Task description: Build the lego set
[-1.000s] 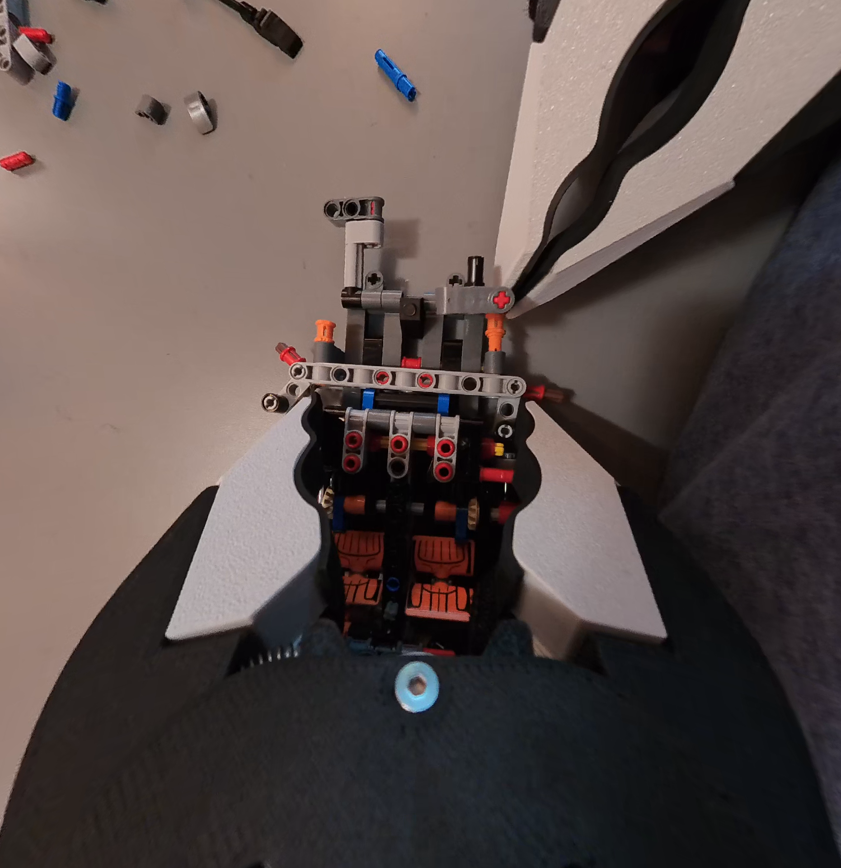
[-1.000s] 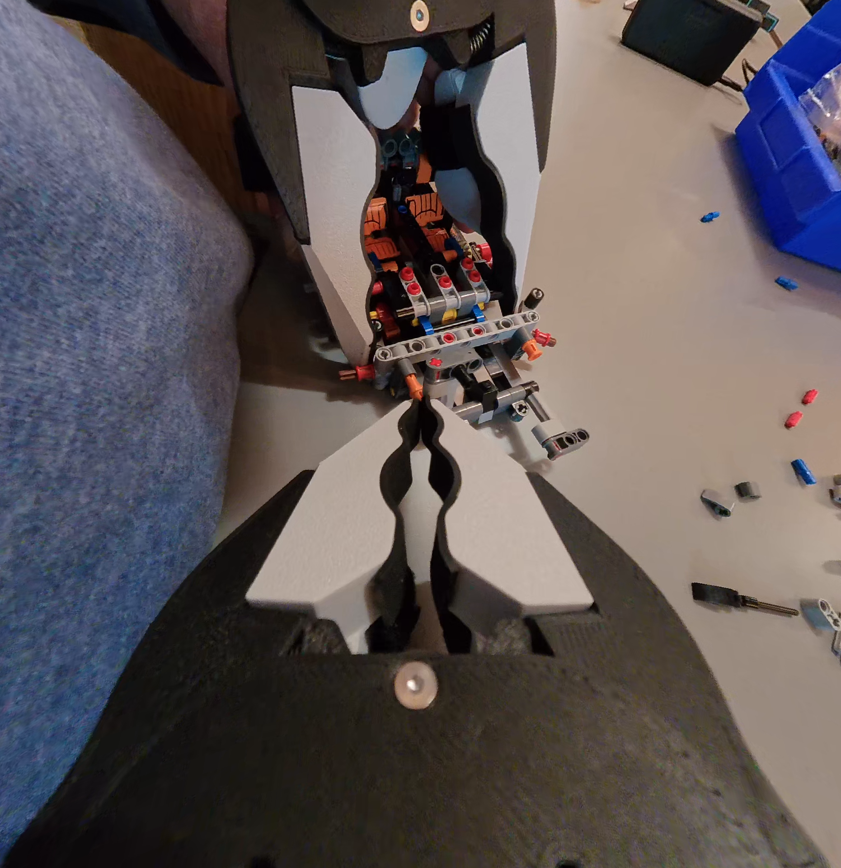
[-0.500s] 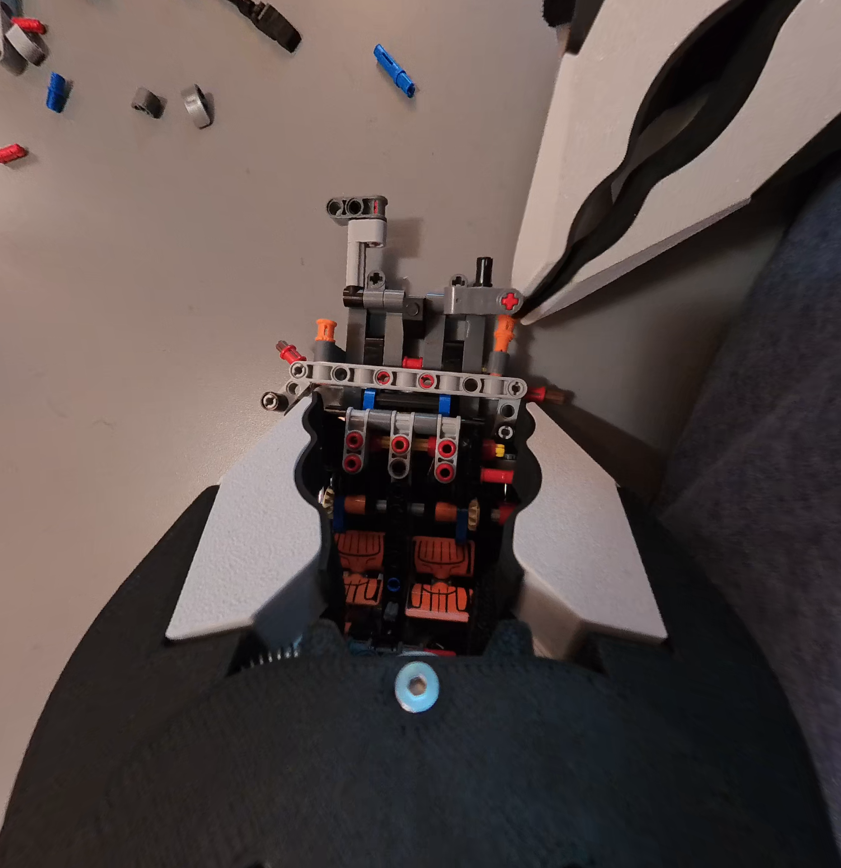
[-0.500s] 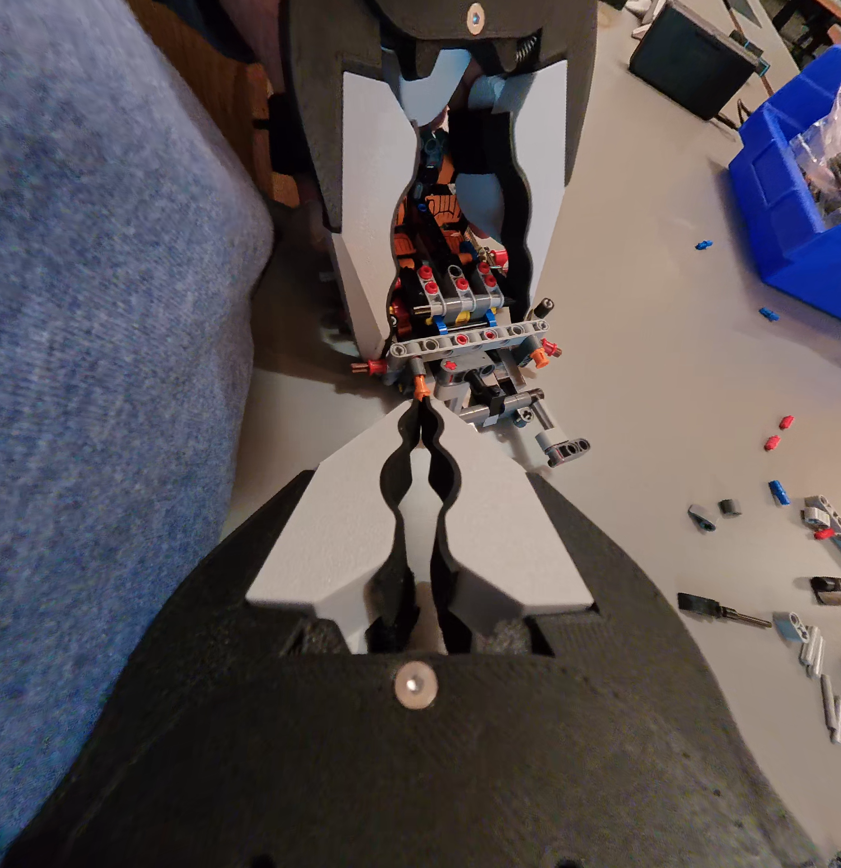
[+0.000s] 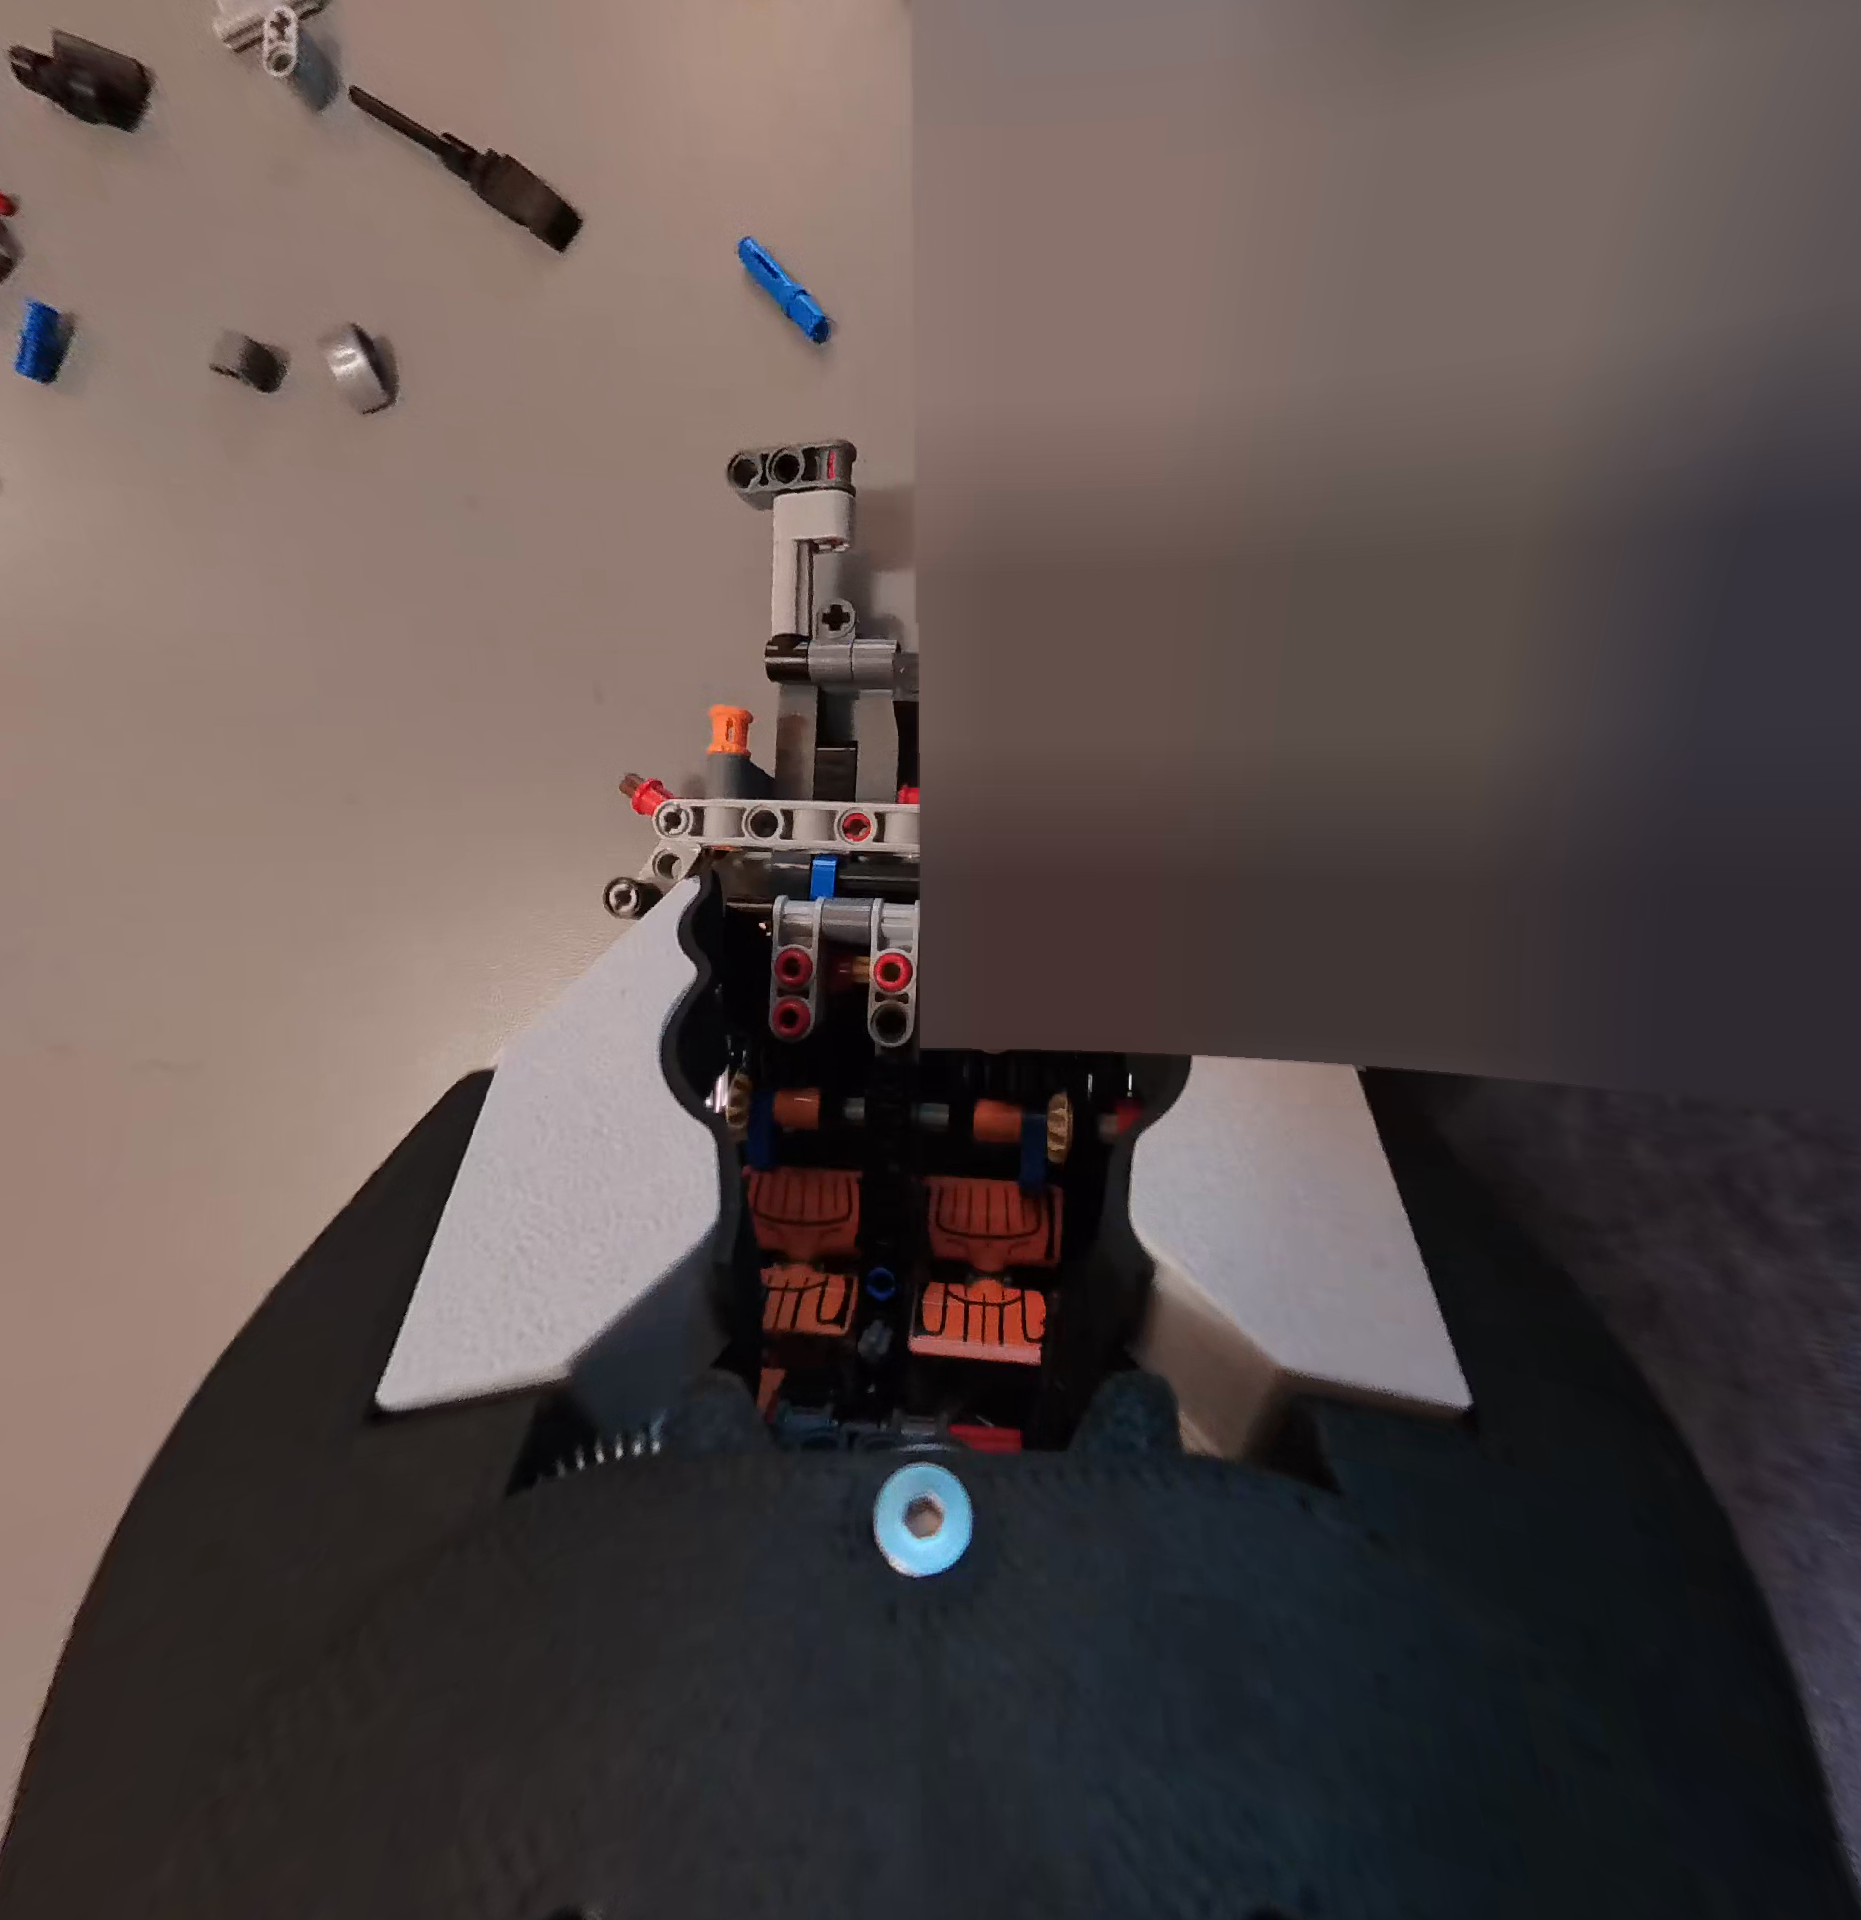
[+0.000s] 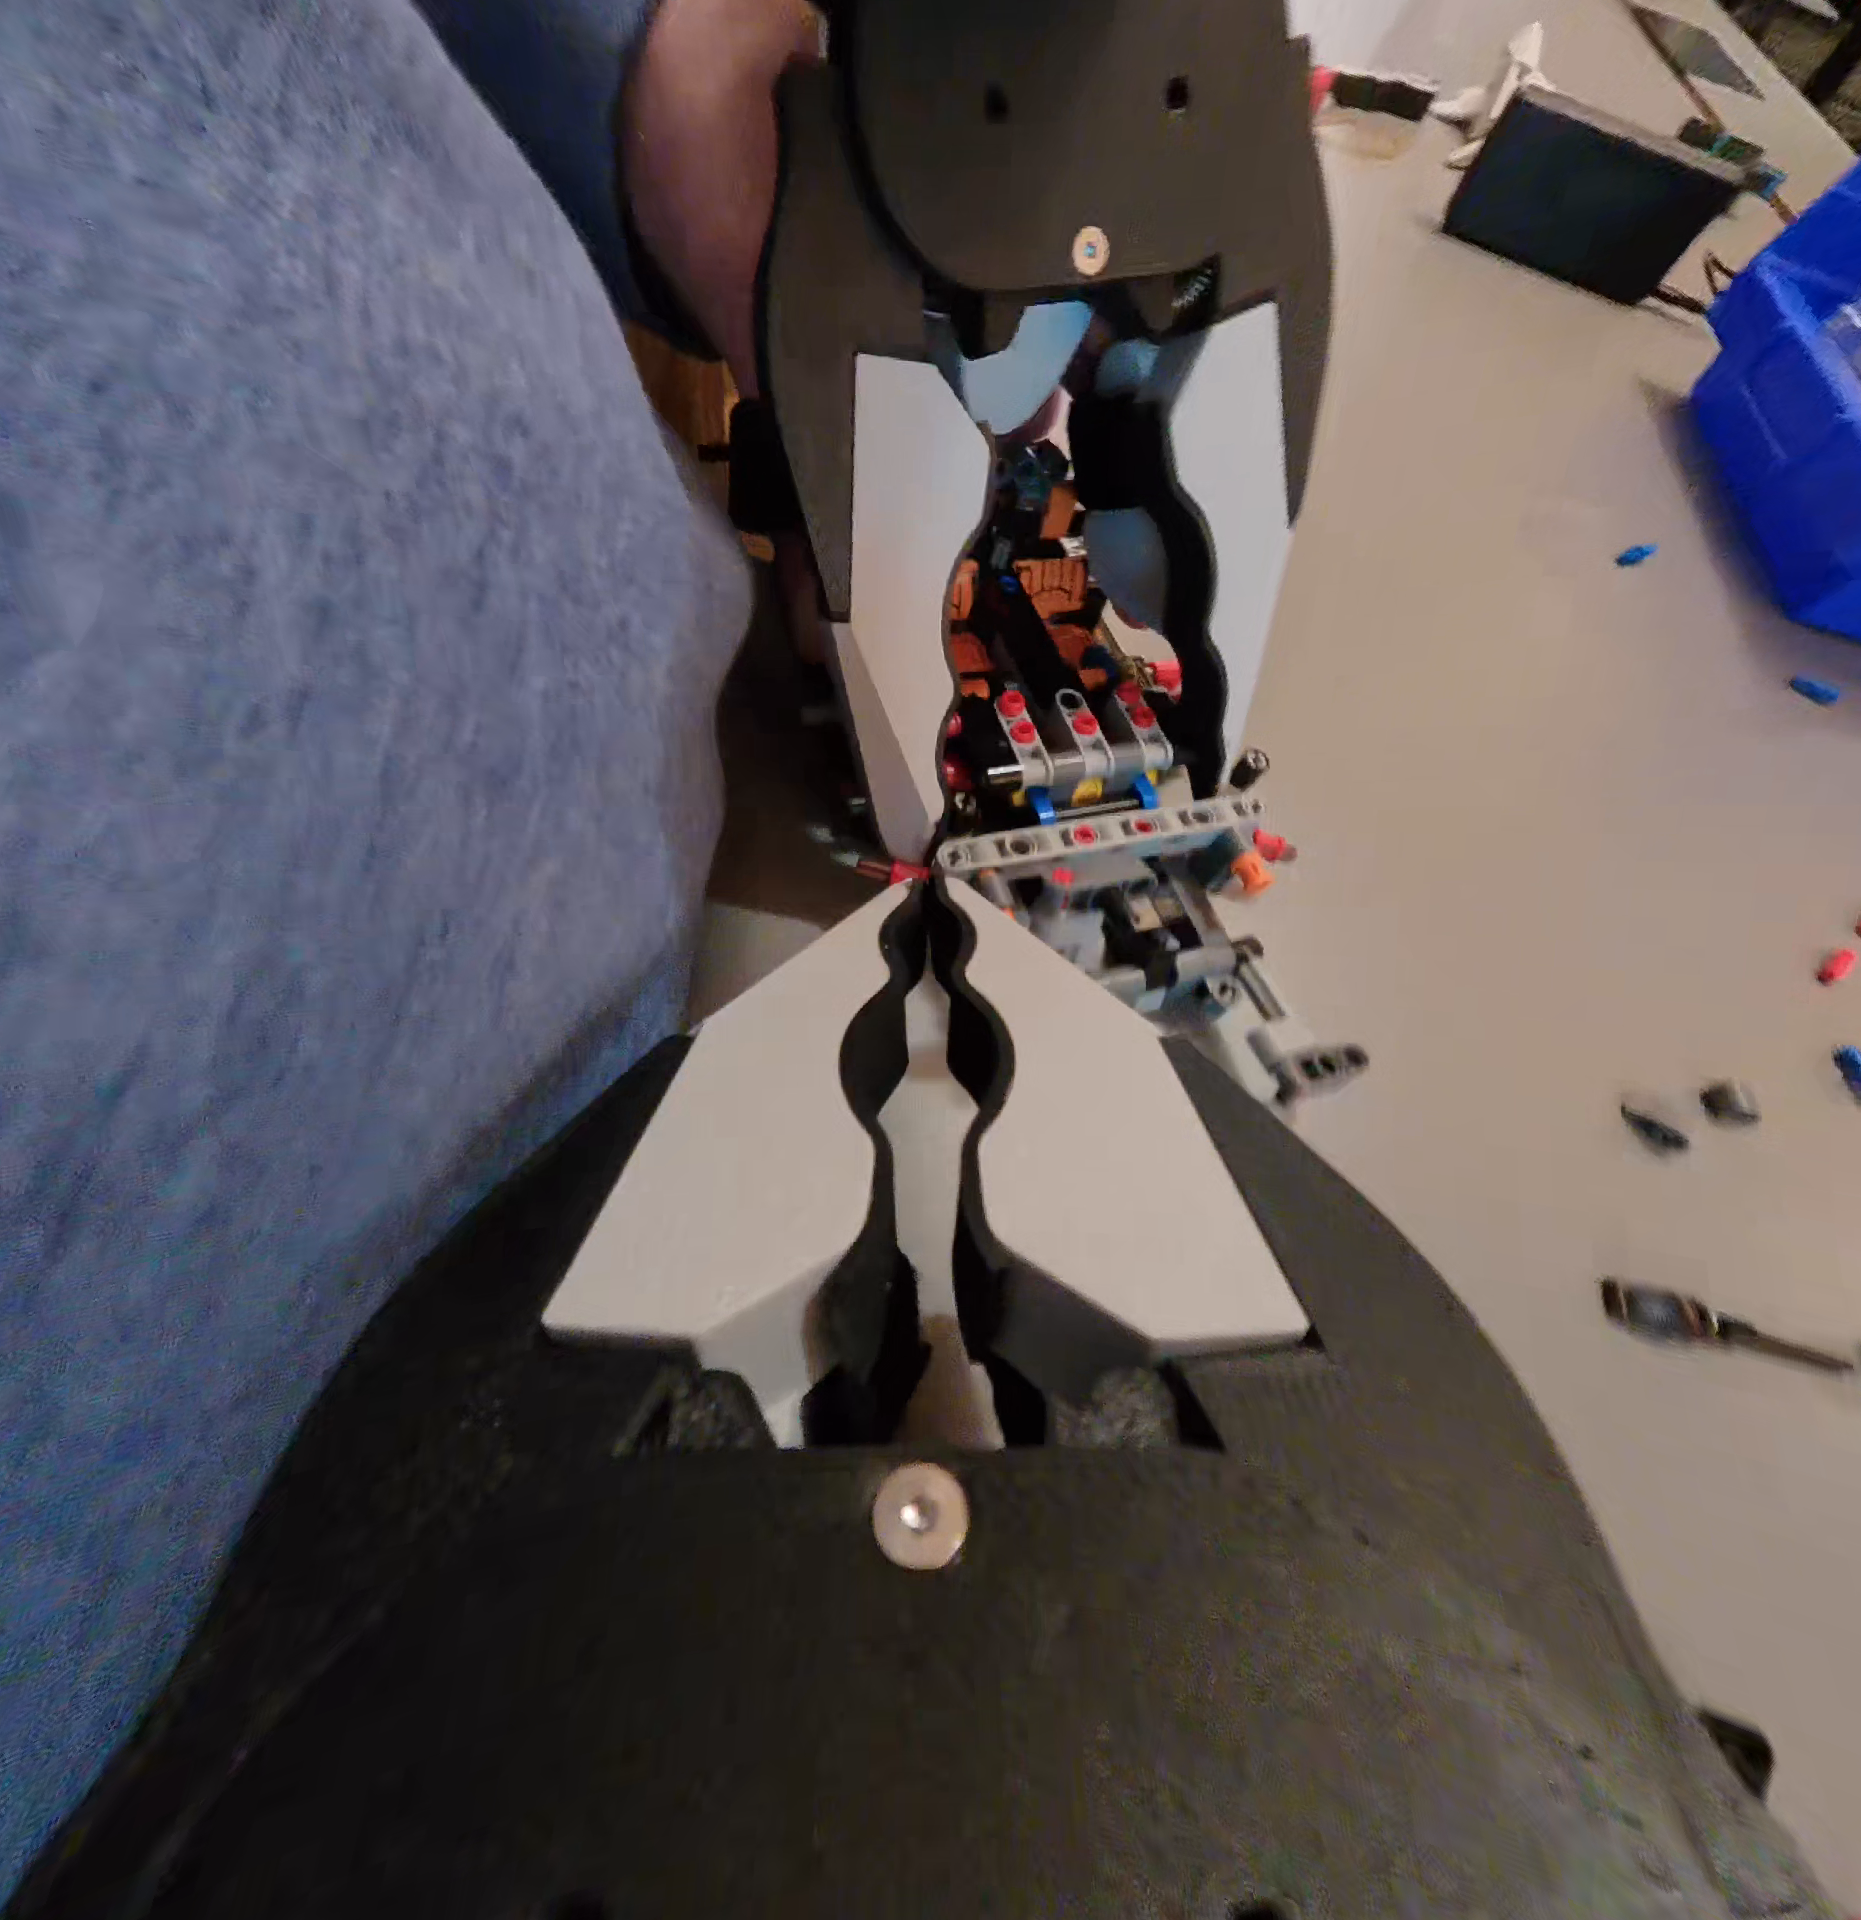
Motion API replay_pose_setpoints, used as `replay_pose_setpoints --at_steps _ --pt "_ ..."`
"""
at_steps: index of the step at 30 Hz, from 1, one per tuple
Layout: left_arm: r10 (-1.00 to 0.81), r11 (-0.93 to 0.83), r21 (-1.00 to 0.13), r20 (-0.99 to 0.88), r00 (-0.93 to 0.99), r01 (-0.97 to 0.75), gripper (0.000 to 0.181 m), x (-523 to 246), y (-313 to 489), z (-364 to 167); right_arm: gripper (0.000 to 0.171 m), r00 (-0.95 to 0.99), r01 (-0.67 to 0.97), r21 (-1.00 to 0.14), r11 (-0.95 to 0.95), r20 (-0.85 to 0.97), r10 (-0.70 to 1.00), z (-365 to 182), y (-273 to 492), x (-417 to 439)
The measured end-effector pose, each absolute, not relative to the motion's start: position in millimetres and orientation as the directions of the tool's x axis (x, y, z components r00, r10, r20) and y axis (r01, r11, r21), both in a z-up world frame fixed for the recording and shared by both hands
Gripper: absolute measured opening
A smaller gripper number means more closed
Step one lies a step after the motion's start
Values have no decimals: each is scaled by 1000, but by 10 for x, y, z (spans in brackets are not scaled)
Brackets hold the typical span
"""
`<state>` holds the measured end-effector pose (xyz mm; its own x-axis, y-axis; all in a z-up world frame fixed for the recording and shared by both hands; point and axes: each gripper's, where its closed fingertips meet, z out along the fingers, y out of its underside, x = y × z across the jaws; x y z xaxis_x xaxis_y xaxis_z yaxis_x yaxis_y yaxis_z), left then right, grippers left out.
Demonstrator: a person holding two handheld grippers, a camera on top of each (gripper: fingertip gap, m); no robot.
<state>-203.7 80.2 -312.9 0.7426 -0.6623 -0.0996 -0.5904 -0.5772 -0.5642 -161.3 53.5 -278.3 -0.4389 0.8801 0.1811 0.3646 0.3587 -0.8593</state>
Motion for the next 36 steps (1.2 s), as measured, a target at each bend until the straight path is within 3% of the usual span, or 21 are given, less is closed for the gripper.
replay_pose_setpoints --at_steps 5,7,13,30,34,36 --pt "-649 -578 -560 -125 750 -593 76 -2052 817 -3133 1 -342 437 -839 325 178 923 -2879 704 -1525" --pt "-643 -581 -560 -130 755 -591 76 -2058 822 -3134 11 -305 478 -827 295 159 939 -2922 780 -1560" --pt "-635 -583 -561 -137 760 -588 77 -2059 834 -3134 0 -316 493 -808 322 179 932 -2970 726 -1670" --pt "-636 -594 -544 -133 760 -592 80 -2061 839 -3147 8 -299 527 -807 268 119 947 -2992 785 -1670" --pt "-685 -567 -528 -124 718 -633 81 -2085 825 -3161 2 -306 531 -809 252 94 947 -2987 754 -1701" --pt "-706 -558 -516 -116 698 -650 89 -2140 830 -3167 2 -307 532 -806 260 103 946 -2992 724 -1720"
